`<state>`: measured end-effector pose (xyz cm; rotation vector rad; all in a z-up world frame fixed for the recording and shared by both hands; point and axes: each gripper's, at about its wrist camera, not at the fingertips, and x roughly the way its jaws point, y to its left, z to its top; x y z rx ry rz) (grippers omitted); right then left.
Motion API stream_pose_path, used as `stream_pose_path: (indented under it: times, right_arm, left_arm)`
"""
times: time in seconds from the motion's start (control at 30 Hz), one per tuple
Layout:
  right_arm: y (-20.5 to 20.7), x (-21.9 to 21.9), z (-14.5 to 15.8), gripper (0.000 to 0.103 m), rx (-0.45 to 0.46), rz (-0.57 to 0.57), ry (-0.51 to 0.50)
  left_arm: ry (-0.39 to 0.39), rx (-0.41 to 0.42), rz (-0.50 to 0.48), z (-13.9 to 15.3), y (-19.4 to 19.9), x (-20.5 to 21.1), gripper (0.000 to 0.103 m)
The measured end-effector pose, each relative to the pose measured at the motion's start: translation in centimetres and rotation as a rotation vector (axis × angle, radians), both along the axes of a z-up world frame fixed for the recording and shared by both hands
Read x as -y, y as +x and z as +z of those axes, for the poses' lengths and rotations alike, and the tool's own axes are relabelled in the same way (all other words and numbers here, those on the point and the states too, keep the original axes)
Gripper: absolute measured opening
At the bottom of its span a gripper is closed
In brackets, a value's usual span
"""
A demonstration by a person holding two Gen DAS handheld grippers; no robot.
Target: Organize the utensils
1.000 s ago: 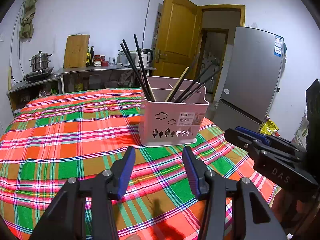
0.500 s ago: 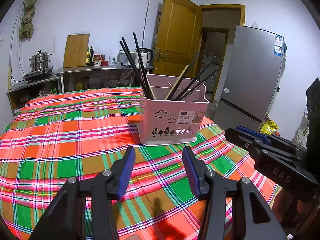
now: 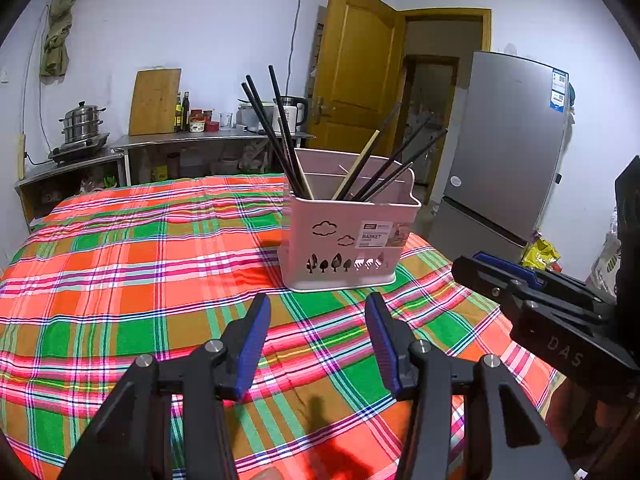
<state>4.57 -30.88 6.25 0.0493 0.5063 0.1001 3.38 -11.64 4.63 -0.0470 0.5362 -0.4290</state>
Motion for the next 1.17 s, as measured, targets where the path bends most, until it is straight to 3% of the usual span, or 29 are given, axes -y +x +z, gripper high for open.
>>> stream_pose_path:
  times: [1.17]
  right_arm:
    - [-0.02, 0.03, -0.06, 0.027, -0.001, -0.001, -0.004]
  left_arm:
    - [0.041, -0.003, 0.032, -0.1, -0.2, 0.27, 0.051]
